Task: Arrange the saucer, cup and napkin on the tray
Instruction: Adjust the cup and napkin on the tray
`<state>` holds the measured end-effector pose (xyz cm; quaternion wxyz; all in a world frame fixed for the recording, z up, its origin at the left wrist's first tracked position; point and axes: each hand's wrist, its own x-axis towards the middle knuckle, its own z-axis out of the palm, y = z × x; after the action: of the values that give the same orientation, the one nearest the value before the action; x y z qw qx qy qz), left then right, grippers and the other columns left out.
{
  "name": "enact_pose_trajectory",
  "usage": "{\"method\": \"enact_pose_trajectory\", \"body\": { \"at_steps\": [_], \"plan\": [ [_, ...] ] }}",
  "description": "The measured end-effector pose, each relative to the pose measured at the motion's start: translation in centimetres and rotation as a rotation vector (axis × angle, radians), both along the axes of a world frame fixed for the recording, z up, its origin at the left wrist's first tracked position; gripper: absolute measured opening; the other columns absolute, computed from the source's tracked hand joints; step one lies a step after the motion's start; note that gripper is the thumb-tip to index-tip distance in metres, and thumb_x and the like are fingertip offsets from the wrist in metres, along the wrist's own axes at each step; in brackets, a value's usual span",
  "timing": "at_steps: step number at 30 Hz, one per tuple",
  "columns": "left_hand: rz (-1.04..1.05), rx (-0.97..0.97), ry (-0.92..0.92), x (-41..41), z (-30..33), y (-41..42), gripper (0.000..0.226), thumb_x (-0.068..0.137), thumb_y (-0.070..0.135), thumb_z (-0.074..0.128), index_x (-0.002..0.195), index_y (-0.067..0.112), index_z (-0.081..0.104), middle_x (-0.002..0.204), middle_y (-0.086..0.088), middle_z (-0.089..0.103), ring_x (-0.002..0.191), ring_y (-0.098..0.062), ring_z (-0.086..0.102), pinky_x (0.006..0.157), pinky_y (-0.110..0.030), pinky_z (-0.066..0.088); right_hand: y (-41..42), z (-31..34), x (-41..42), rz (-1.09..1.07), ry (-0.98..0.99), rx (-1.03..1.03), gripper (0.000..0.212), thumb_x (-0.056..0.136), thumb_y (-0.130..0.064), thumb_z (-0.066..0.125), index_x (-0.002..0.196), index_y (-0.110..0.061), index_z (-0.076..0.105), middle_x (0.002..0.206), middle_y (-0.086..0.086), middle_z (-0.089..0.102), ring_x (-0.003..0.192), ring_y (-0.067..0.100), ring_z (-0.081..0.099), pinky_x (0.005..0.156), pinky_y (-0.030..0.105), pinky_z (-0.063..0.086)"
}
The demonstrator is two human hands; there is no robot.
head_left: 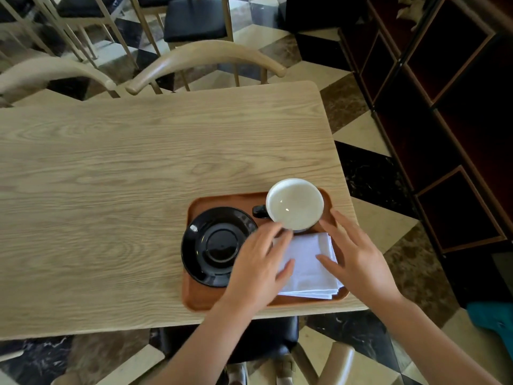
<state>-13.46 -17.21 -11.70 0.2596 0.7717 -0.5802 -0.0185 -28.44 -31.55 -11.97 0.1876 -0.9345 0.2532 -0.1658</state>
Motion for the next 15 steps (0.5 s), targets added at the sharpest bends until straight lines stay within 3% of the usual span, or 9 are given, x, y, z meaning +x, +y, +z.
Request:
{"method": "enact_pose_trajectory", "body": {
  "at_steps": [3, 6, 9, 15],
  "plan": [
    [-0.128, 0.127, 0.002, -3.0, -1.2, 1.0, 0.041, 0.087, 0.025, 0.058, 0.125, 0.011, 0.05, 0.132, -0.013, 0.051, 0.121, -0.025, 0.049, 0.098, -0.036, 0.046, 1.0, -1.5, -2.6, 0.125, 0.09, -0.059, 0.063, 0.066, -0.029, 0.082, 0.122, -0.014, 0.058, 0.136, 0.013, 0.052, 0.121, 0.029, 0.052, 0.089, 0.039, 0.048],
    [-0.1, 0.212, -0.02, -4.2, -2.4, 1.1, 0.039, 0.088, 0.026, 0.054, 0.125, 0.013, 0.054, 0.136, -0.015, 0.051, 0.125, -0.027, 0.049, 0.099, -0.036, 0.043, 1.6, -2.5, -3.4, 0.14, 0.147, -0.029, 0.059, 0.06, -0.026, 0.086, 0.114, -0.013, 0.065, 0.13, 0.014, 0.057, 0.115, 0.03, 0.058, 0.084, 0.044, 0.054],
    [-0.091, 0.238, -0.02, -4.2, -3.0, 1.2, 0.039, 0.091, 0.029, 0.04, 0.123, 0.013, 0.057, 0.135, -0.016, 0.053, 0.125, -0.028, 0.049, 0.1, -0.036, 0.042, 1.9, -2.9, -3.2, 0.113, 0.146, -0.006, 0.057, 0.057, -0.023, 0.088, 0.11, -0.013, 0.068, 0.128, 0.014, 0.059, 0.113, 0.031, 0.059, 0.082, 0.043, 0.054],
    [-0.071, 0.232, -0.002, -4.0, -3.3, 2.0, 0.042, 0.093, 0.032, 0.034, 0.127, 0.015, 0.053, 0.138, -0.015, 0.05, 0.13, -0.027, 0.044, 0.104, -0.038, 0.04, 2.4, -2.8, -2.6, 0.138, 0.163, -0.038, 0.057, 0.055, -0.025, 0.088, 0.107, -0.013, 0.069, 0.125, 0.015, 0.061, 0.11, 0.031, 0.061, 0.081, 0.04, 0.053]
  ]
}}
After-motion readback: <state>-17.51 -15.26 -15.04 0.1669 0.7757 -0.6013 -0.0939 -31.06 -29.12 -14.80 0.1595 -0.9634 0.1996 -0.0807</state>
